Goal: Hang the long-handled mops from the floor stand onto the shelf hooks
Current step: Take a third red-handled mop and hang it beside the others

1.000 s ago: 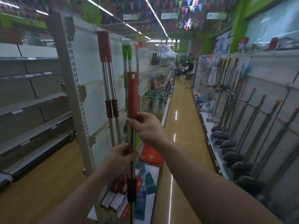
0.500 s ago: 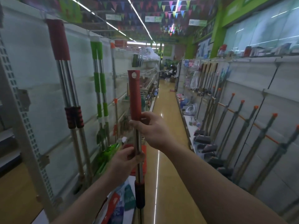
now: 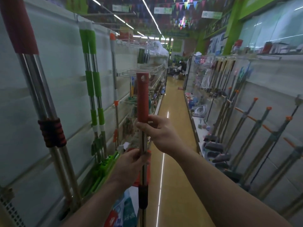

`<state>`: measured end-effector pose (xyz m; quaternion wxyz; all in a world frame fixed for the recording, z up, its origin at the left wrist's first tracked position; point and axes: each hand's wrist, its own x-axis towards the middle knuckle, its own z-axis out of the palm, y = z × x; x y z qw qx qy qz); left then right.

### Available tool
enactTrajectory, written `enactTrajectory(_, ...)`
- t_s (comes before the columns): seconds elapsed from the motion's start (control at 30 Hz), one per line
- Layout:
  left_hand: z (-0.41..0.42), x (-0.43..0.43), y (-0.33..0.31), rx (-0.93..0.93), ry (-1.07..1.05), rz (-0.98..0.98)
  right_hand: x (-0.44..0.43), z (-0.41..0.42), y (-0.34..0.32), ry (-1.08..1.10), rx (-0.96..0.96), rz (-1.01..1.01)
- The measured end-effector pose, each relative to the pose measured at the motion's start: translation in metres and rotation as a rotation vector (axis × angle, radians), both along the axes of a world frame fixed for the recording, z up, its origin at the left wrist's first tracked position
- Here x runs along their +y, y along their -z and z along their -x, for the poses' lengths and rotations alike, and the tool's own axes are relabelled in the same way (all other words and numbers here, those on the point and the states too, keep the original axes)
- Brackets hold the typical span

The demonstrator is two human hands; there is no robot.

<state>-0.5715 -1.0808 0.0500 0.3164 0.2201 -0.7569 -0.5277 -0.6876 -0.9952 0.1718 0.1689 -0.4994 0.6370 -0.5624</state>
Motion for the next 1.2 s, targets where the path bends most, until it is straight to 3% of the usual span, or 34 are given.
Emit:
enactTrajectory(0.43, 0.056, -0.049, -0.005, 0.088, -0.174, -0.048, -0.065, 0.066, 0.003, -0.197, -0.032, 0.062)
enactTrajectory(0.93, 0.11, -0.043, -0.033, 0.04, -0.774, -0.117, -0.147, 0.134, -0.005, -0.666, -0.01, 0.042)
enactTrajectory(1.2, 0.112, -0.022, -0.054, 0.014, -0.983, -0.118, -0.158, 0.131, -0.022, -0.879, 0.014, 0.046)
